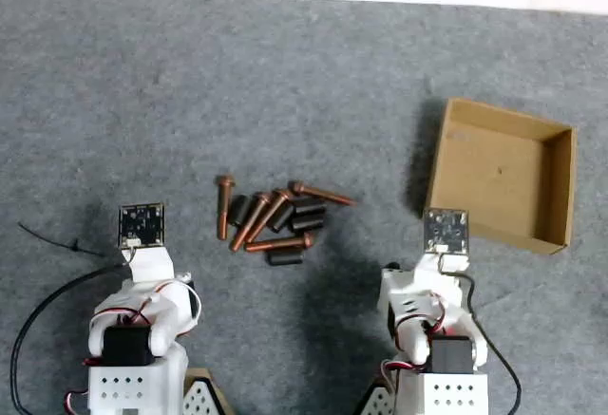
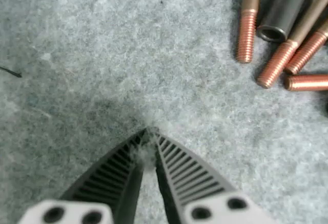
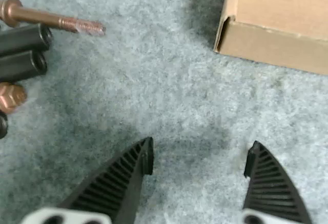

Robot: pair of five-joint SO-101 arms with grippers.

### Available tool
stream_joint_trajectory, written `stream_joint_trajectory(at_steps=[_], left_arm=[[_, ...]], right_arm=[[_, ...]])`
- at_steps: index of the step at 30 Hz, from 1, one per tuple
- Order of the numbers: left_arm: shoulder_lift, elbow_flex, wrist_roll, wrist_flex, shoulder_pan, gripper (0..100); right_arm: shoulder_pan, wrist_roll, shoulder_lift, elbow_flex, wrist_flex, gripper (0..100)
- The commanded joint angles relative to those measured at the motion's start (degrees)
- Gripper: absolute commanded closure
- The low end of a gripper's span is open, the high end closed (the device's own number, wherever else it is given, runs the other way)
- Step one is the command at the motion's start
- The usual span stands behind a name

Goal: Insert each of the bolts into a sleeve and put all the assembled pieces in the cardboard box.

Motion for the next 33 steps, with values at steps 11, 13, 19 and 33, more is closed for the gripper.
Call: stream_joint_trajectory(at_steps=[11,13,19,33], left_arm=[[-0.75,1.1,-0.35,0.26,2.59,99],[-0.75,1.1,-0.26,0.26,5.41,99],[-0.92,-6.29,-0.53,0.26,-1.19,99],[-0.84,-33.45,-0.44,-14.68,-23.87,99]], right_arm=[[-0.22,-0.18,-0.48,7.25,-0.04,72.8],[-0.22,-0.18,-0.48,7.25,-0.04,72.8],[-1.19,-0.44,-0.57,7.34,-0.13,72.8],[-5.58,-0.26,-0.75,7.43,-0.13,72.8]])
